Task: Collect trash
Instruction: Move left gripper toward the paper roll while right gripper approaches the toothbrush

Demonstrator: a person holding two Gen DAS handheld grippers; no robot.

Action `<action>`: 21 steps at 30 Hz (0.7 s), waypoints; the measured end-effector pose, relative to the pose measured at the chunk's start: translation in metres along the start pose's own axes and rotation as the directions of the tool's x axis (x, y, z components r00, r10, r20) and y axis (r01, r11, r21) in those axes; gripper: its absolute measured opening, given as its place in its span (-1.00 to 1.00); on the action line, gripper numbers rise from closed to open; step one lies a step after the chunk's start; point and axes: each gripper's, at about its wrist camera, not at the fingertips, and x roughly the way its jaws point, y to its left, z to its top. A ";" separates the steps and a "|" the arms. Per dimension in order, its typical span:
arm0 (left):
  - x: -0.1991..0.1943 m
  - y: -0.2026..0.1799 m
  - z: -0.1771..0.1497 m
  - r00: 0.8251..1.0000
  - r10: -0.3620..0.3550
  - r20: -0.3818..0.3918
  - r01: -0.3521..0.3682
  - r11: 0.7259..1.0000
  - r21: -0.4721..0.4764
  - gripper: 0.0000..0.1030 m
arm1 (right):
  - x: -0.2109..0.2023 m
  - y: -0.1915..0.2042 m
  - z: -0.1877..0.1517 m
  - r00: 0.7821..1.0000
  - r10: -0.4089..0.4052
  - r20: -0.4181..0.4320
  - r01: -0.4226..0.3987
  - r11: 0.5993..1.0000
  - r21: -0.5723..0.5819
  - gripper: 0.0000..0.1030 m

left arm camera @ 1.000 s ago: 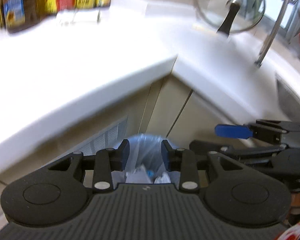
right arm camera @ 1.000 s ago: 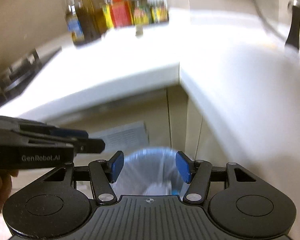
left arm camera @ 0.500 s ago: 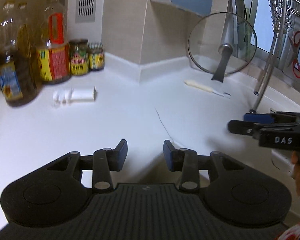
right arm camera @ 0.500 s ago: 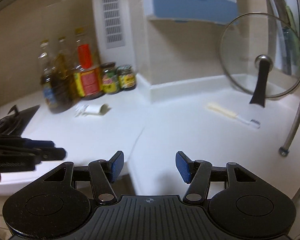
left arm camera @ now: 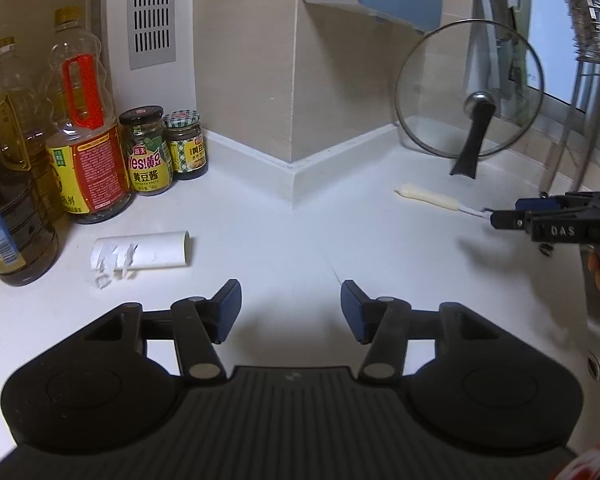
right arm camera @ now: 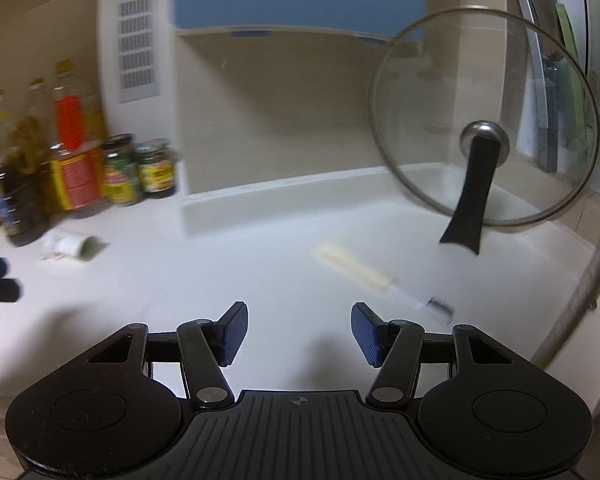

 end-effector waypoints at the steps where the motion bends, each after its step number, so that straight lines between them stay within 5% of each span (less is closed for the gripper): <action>1: 0.006 -0.001 0.003 1.000 0.003 -0.004 -0.003 1.000 -0.004 0.04 | 0.010 -0.007 0.004 1.000 -0.008 -0.003 0.008 1.000 -0.004 0.12; 14: 0.065 -0.011 0.027 0.998 0.034 -0.058 -0.036 0.999 -0.026 0.09 | 0.124 -0.060 0.019 0.991 -0.043 -0.127 0.030 0.994 -0.103 0.11; 21: 0.078 -0.015 0.029 0.996 0.043 -0.077 -0.046 0.998 -0.037 0.09 | 0.141 -0.069 0.018 0.988 -0.006 -0.153 -0.014 0.992 -0.128 -0.40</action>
